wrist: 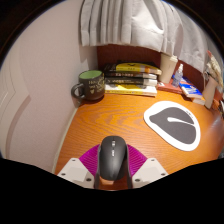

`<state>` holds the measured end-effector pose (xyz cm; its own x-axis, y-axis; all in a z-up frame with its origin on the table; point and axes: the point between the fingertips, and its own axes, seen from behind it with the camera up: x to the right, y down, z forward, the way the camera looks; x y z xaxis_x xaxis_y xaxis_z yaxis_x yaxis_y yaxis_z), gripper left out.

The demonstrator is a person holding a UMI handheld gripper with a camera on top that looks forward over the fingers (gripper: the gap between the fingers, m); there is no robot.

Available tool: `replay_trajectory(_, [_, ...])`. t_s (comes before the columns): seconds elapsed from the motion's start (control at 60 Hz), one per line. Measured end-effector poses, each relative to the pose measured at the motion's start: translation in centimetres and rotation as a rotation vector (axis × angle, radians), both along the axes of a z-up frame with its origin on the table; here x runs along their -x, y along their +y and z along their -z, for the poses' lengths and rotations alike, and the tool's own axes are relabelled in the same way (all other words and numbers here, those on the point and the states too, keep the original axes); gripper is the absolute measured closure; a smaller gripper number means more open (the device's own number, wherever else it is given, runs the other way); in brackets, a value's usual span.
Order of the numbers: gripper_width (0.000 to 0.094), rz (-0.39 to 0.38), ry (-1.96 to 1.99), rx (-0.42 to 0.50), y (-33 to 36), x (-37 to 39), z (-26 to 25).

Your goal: Arrange mouse

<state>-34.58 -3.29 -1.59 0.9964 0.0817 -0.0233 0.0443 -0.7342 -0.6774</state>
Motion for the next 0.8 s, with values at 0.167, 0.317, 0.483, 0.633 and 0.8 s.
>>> replay_trajectory(0.167, [0.0584,-0.077,0.014,0.035,1.0,1.3,-3.2])
replay_trajectory(0.317, [0.0585,-0.116,0.019,-0.163,5.0,0.8,-16.1])
replay_trajectory(0.483, [0.0583,-0.085,0.036,-0.340,9.2,-4.1,-28.0])
replay_trajectory(0.633, [0.0580,0.000,0.011,-0.358,12.1,-12.7,-28.8])
replay_trajectory(0.8, [0.0579,0.069,-0.008,-0.225,13.3,-20.7,-19.2])
